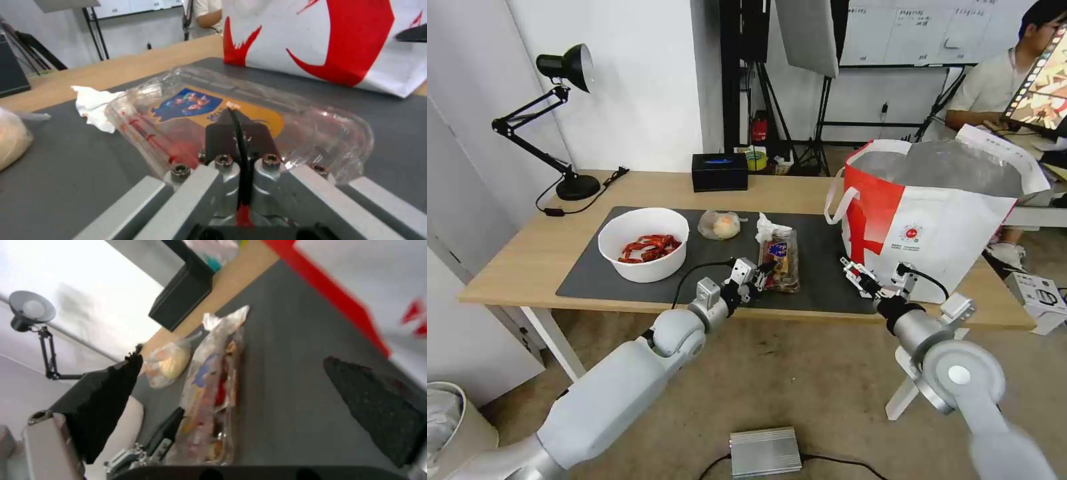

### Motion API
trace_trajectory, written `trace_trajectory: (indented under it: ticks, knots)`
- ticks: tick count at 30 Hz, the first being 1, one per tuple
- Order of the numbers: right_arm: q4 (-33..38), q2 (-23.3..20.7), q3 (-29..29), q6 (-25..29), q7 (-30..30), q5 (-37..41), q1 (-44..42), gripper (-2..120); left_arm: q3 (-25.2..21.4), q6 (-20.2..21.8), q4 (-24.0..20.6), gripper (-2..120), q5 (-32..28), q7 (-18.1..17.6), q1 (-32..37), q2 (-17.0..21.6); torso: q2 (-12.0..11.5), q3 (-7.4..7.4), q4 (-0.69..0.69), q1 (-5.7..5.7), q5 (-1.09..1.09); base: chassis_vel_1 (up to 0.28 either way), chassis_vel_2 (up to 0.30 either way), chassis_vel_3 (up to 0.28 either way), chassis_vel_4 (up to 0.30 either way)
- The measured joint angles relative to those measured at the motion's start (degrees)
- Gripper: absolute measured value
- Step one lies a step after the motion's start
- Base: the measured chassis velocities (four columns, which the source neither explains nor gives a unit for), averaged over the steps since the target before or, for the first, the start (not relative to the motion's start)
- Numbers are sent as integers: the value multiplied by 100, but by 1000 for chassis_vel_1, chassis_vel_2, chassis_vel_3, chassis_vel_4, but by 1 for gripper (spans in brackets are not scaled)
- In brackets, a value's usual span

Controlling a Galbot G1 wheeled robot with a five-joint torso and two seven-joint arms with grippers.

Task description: Pick up the trash from the table and place it into the takeout bag.

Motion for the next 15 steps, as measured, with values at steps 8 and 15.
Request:
trace_trajectory:
  ticks: [8,15]
  knots:
    - [-400,200,-284,-166,169,208,524,100,12,-4,42,0,127,19,-3,-1,0,0,0,0,0,0,0,0,0]
    - [-701,375,-397,-394,258,317,920,100,36,-28,90,0,173,19,-7,-2,0,0,0,-1,-1,0,0,0,0]
